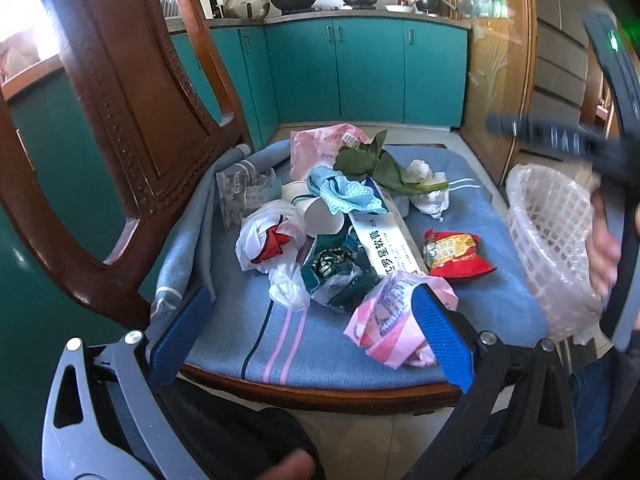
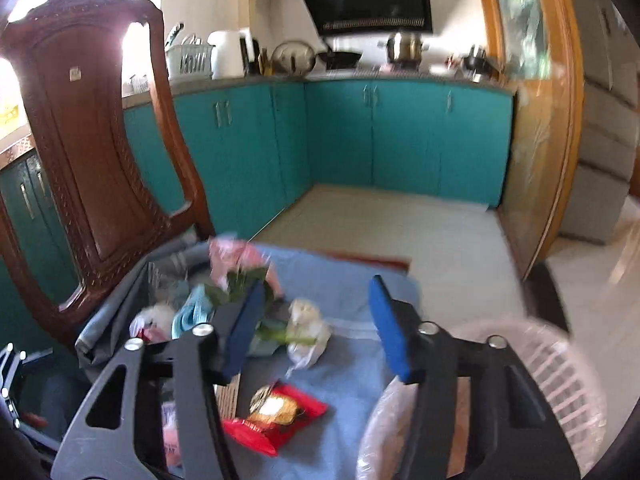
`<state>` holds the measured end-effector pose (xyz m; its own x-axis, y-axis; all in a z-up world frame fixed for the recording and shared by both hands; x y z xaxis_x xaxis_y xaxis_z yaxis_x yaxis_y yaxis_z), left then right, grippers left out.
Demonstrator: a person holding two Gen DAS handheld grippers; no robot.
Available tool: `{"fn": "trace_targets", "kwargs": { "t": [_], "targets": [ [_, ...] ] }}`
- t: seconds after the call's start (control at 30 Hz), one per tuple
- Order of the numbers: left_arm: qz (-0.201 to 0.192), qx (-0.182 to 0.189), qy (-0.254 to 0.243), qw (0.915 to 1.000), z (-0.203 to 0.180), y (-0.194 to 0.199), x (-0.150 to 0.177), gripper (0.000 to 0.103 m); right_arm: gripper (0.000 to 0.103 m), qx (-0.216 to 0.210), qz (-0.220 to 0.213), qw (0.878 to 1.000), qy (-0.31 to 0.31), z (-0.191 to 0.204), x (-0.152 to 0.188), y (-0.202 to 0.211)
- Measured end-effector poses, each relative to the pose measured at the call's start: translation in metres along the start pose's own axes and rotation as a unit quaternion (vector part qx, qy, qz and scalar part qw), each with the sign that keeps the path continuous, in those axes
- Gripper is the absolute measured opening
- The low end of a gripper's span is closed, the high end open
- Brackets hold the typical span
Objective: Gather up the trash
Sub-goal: 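Lower the right gripper onto the red snack wrapper and close it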
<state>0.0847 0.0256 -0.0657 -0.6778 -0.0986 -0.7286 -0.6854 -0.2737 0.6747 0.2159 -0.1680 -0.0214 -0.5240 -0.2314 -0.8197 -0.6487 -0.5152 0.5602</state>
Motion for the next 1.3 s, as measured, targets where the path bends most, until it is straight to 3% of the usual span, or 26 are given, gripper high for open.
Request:
{"fn": "trace_targets", "kwargs": {
  "t": [0.13,0.33,0.5,0.73,0.8,0.9,1.07,1.3],
  "targets": [
    [0.009,-0.011,0.004,0.9999,-0.009,-0.01,-0.004,0.1,0.038,-0.019,0.044,0.999,0.01,0.002,0.01,-0.019],
    [0.028,-0.025,-0.02,0.9991,-0.023,-0.023,-0.004,0.1,0.038,-0.006,0.057,0.998,0.035,0.004,0.016,-0.013],
    [0.036,-0.015,-0.017,0.9991,-0.025,-0.029,-0.001,0.1,0.039,0.007,0.064,0.998,0.003,-0.018,0.017,-0.01],
    [0.056,0.029,-0.002,0.998,-0.028,-0.041,0.001,0.098,0.05,0.008,0.068,0.997,-0.042,-0.037,0.017,-0.011],
    [0.068,0.051,0.011,0.9963,-0.027,-0.048,0.003,0.089,0.051,0.007,0.072,0.996,-0.045,-0.037,0.018,-0.013],
    [0.073,0.08,0.032,0.9936,-0.024,-0.052,0.004,0.077,0.051,-0.014,0.094,0.995,-0.035,-0.03,0.021,-0.019],
    [0.077,0.1,0.028,0.9917,-0.026,-0.05,0.003,0.076,0.051,-0.041,0.132,0.99,0.005,-0.007,0.032,-0.032],
    [0.083,0.05,0.037,0.9946,-0.003,-0.055,0.006,0.076,0.051,-0.07,0.187,0.979,0.042,0.02,0.053,-0.051]
  ]
}}
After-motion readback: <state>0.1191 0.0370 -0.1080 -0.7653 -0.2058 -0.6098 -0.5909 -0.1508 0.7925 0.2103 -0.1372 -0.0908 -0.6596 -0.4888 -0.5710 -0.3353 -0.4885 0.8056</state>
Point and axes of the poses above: each gripper's, at about its wrist camera, not at the fingertips, and y roughly against the way its jaws point, z to its left, x to its underside, the point moved 1 cm from there along -y, roughly the way its jaws point
